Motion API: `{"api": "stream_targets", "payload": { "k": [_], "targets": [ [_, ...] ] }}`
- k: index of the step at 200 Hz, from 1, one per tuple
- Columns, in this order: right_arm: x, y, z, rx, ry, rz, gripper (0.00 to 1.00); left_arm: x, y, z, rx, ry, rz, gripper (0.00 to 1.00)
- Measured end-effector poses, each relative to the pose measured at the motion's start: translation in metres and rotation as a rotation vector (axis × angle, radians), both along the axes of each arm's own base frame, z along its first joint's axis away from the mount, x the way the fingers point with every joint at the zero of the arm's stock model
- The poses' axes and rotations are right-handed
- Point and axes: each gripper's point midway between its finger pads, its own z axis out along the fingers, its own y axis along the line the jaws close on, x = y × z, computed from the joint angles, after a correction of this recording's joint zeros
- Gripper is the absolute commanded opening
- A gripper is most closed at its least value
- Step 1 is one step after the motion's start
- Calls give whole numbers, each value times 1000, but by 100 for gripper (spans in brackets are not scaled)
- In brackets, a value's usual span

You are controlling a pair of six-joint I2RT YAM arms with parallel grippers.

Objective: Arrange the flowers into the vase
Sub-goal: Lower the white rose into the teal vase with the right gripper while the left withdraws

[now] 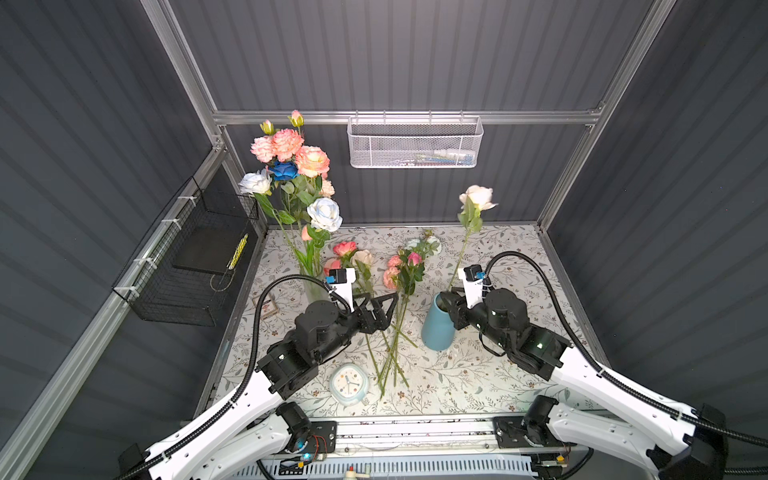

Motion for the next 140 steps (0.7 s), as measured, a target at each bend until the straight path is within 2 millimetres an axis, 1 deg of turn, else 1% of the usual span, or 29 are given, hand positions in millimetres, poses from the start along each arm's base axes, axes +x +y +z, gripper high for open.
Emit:
{"api": "stream_targets", "payload": {
  "k": [13, 34, 54, 74, 85, 96, 123, 140],
  "targets": [
    [-7, -1, 9, 35, -12, 9, 59, 1, -1, -10, 28, 24, 2, 100],
    [-17, -5, 22, 93, -31, 19, 64, 3, 0, -22, 67, 56, 12, 100],
    [-26, -10, 24, 132, -31, 30, 66, 7, 0, -31, 112, 90, 28, 100],
    [-34, -15, 21, 160, -21, 35, 66, 15, -3, -40, 169, 130, 50, 99],
    [-39, -19, 18, 170, -15, 34, 66, 21, -6, -49, 207, 156, 68, 96],
    [-43, -23, 17, 180, -12, 33, 66, 28, -8, -62, 251, 187, 83, 91],
    [-50, -32, 22, 210, -21, 29, 65, 42, -17, -104, 375, 265, 105, 74],
    [-54, -35, 25, 219, -24, 29, 65, 50, -20, -130, 456, 309, 118, 69]
  ]
}}
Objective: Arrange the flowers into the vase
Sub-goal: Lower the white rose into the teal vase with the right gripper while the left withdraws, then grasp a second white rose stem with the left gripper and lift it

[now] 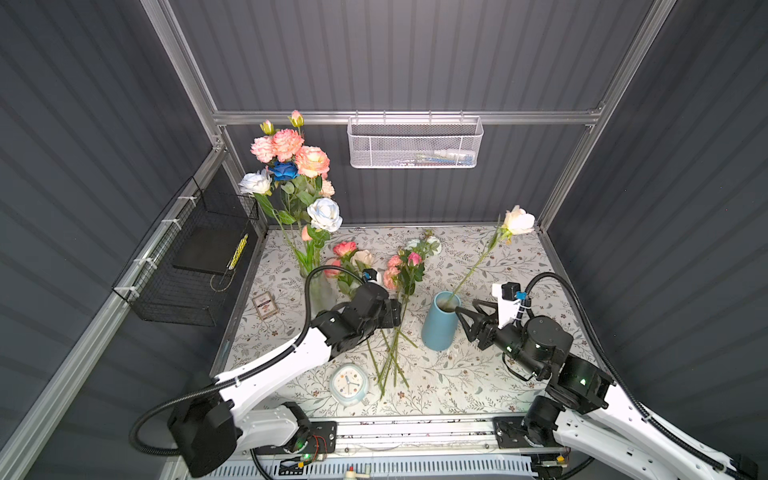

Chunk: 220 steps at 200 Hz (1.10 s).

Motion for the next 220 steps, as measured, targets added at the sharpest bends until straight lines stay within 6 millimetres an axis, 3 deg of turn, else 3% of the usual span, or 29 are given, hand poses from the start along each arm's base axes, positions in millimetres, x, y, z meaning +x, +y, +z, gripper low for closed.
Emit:
{"api": "stream_targets", "payload": {
  "k": [40, 75, 109, 150, 220],
  "targets": [
    [-5, -6, 3, 10, -6, -2, 65, 23, 3, -47, 90, 91, 45, 59],
    [-8, -9, 4, 15, -6, -4, 64, 38, -2, -74, 111, 128, 36, 51],
    [-10, -11, 1, 8, 0, -6, 64, 47, -22, -82, 95, 136, -19, 47],
    [-10, -13, 0, 3, 2, -15, 64, 41, -33, -89, 111, 145, -75, 35],
    [-9, -14, -2, -2, 5, -23, 64, 34, -30, -116, 191, 195, -90, 33]
  ]
}}
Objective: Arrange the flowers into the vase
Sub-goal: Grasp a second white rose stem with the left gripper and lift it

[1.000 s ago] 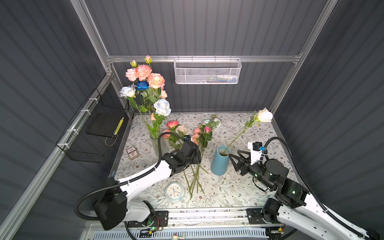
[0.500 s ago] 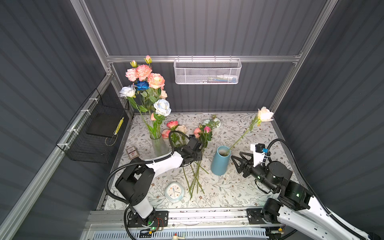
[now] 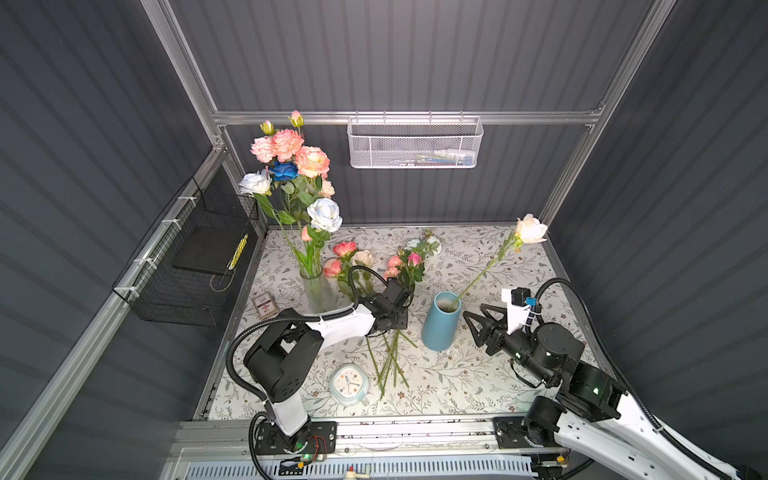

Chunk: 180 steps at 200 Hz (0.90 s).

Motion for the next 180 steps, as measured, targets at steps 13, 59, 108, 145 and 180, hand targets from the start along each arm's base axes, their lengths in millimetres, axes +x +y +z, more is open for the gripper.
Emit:
{"api": "stream_targets", "payload": {
  "k": [13, 59, 108, 145, 180],
  "targets": [
    [0, 0, 0, 0, 0, 0, 64, 0, 0, -1, 4, 1, -4, 28],
    [0, -1, 0, -1, 0, -3, 64, 0, 0, -2, 12, -3, -12, 4],
    [0, -1, -1, -2, 1, -4, 63, 2, 2, -1, 22, -18, -7, 0],
    [0, -1, 0, 0, -1, -4, 63, 5, 12, 32, -10, -110, 25, 0],
    [-2, -4, 4, 10, -11, -7, 63, 9, 26, 106, -99, -283, 81, 0]
  ]
}}
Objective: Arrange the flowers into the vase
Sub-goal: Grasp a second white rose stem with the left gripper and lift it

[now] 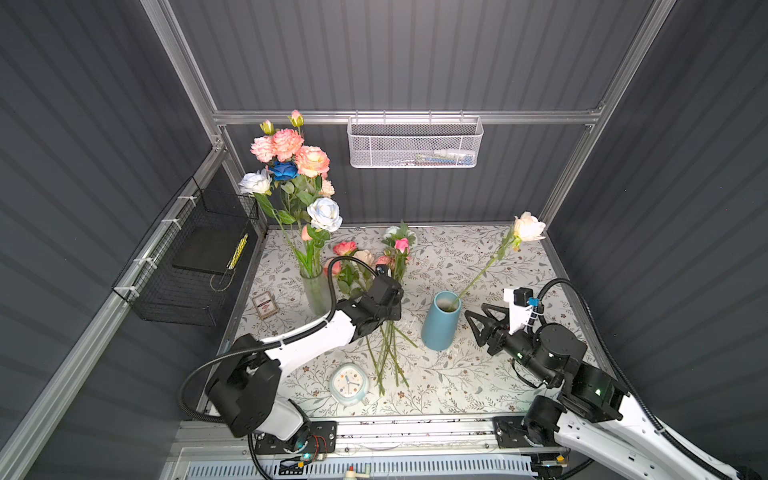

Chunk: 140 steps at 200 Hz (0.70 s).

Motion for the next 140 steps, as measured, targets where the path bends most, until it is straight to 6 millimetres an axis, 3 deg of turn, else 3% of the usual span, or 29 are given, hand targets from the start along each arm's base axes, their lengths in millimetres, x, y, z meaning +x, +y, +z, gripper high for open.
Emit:
{"api": "stream_targets", "payload": {
  "k": [35, 61, 77, 118, 140],
  "targets": [
    [0, -1, 2, 5, -5, -3, 64, -3, 17, 67, -92, -154, 52, 0],
    [-1, -2, 2, 6, -6, -3, 64, -4, 20, 92, -119, -190, 62, 0],
    [-1, -2, 2, 6, -6, -3, 64, -4, 16, 88, -115, -172, 49, 0],
    [-1, -2, 2, 7, -6, -4, 64, -10, 12, 45, -59, -73, 18, 0],
    [-1, -2, 2, 7, -6, -3, 65, -17, 10, 46, -74, -69, -7, 0]
  ]
}}
